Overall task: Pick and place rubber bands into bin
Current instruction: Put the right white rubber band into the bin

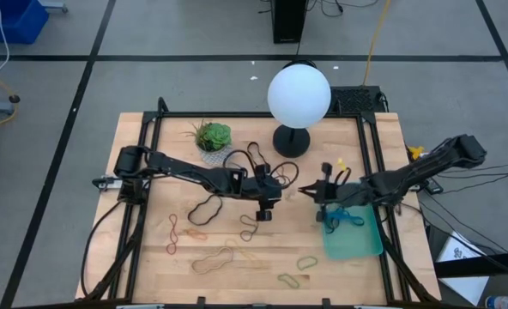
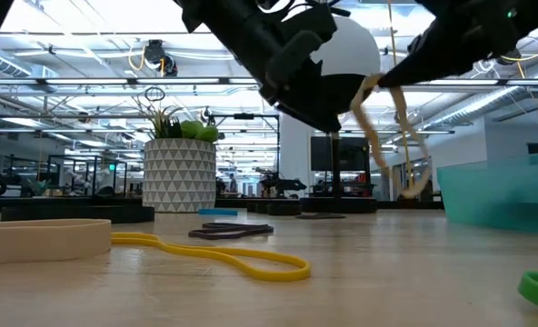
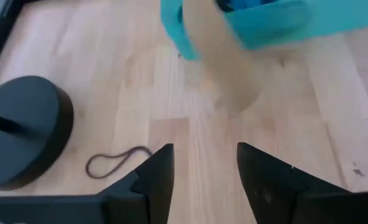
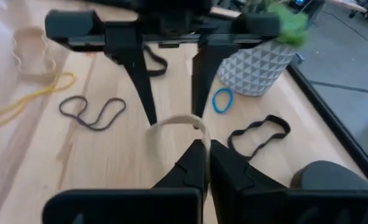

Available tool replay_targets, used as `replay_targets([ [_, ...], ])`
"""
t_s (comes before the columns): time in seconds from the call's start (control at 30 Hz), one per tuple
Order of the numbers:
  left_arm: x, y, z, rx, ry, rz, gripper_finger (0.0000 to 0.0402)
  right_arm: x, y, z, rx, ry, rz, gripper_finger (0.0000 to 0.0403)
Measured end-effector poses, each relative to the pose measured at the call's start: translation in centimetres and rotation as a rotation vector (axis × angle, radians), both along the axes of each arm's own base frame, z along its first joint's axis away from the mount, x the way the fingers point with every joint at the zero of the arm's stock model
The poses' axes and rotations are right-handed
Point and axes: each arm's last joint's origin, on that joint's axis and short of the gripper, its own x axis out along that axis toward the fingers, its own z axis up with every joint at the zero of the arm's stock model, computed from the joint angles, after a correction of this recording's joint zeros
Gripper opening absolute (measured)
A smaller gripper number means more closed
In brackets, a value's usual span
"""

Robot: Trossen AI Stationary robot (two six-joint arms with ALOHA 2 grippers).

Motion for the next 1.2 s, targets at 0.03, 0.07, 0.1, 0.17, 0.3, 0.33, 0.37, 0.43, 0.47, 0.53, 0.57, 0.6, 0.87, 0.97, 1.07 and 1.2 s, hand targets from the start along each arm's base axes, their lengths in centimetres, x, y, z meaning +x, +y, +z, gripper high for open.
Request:
replay_targets([
  [0.03,-0.1,0.0,0.0,0.001,0.008,0.000,0.0184,-0.4,-0.1,0.4,0.010,-0.010,-0.003,0.0001],
  [0.07,-0.2,0.0,0.0,0.002,0.022,0.000,0.0183,-0.8,-0.3,0.7,0.021,-0.020,-0.006,0.0001],
  [0.1,-0.3,0.0,-0.1,0.003,0.032,0.000,0.0182,-1.2,-0.4,1.1,0.042,-0.033,-0.009,0.0001],
  [0.17,-0.3,0.0,-0.1,0.003,0.033,0.000,0.0179,-2.0,-0.6,1.9,0.116,-0.074,0.011,0.0000],
  [0.3,-0.3,0.2,0.0,0.005,0.027,0.002,0.0173,-3.6,-0.8,3.6,0.258,-0.160,0.106,0.0000],
  [0.33,-0.3,0.3,0.0,0.005,0.028,0.004,0.0173,-4.0,-0.9,3.9,0.285,-0.180,0.120,0.0000],
  [0.37,-0.3,0.3,0.0,0.005,0.029,0.005,0.0173,-4.4,-1.0,4.2,0.307,-0.195,0.125,0.0000],
  [0.43,-0.2,0.4,0.0,0.005,0.027,0.008,0.0175,-5.3,-1.2,4.6,0.361,-0.210,0.141,0.0000],
  [0.47,-0.2,0.5,0.0,0.005,0.027,0.008,0.0176,-5.7,-1.3,4.6,0.390,-0.203,0.147,0.0000],
  [0.53,-0.3,0.5,0.0,0.005,0.029,0.008,0.0179,-6.6,-1.5,4.5,0.449,-0.167,0.156,0.0000],
  [0.57,-0.3,0.5,0.0,0.005,0.028,0.008,0.0179,-7.0,-1.6,4.3,0.474,-0.140,0.158,0.0000],
  [0.6,-0.2,0.5,0.0,0.005,0.028,0.008,0.0179,-7.4,-1.7,4.1,0.499,-0.110,0.157,0.0000],
  [0.87,-0.2,0.4,0.0,0.005,0.028,0.007,0.0169,-9.9,-2.3,2.3,0.689,0.116,0.069,0.0001],
  [0.97,-0.2,0.4,0.0,0.005,0.027,0.007,0.0169,-10.5,-2.4,1.5,0.728,0.230,0.034,0.0001],
  [1.07,-0.2,0.4,0.0,0.005,0.028,0.007,0.0173,-11.1,-2.5,0.6,0.755,0.339,-0.050,0.0001],
  [1.2,-0.2,0.4,0.0,0.005,0.028,0.007,0.0174,-11.6,-2.7,-0.2,0.772,0.441,-0.154,0.0003],
])
